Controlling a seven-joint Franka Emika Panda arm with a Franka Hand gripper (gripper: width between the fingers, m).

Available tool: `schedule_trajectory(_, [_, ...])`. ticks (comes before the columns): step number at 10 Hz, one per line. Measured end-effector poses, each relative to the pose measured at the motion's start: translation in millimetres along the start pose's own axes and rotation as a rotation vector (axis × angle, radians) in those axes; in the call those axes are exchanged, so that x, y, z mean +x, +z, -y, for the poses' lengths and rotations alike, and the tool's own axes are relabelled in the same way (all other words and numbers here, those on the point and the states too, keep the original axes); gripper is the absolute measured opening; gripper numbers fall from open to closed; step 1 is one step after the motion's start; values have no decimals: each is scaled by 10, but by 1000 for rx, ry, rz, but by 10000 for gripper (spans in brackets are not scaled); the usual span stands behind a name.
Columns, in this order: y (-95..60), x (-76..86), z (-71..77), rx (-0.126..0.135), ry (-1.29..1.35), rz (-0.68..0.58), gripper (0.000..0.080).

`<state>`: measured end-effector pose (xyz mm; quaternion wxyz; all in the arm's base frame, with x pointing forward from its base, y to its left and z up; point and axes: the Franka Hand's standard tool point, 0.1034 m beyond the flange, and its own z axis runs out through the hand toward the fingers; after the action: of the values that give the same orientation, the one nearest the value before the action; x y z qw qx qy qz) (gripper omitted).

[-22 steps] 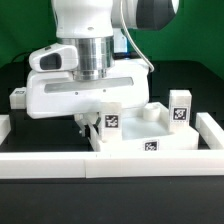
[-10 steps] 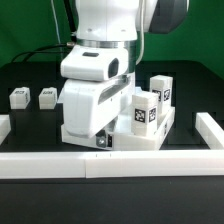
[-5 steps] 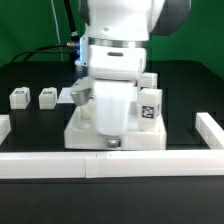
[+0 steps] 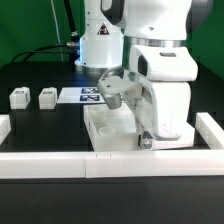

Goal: Assemble square table

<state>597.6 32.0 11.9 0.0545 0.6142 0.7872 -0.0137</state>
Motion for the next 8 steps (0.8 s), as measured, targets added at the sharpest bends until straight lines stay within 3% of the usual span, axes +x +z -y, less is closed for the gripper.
schedule_trajectory(5, [21, -74, 30, 14, -303, 37, 54])
schedule_trajectory(6, [7, 82, 26, 57, -343, 40, 54])
schedule_trajectory(7, [-28, 303, -36, 123, -378, 30, 54])
schedule_trajectory(8, [-33, 364, -125, 135, -424, 24, 54])
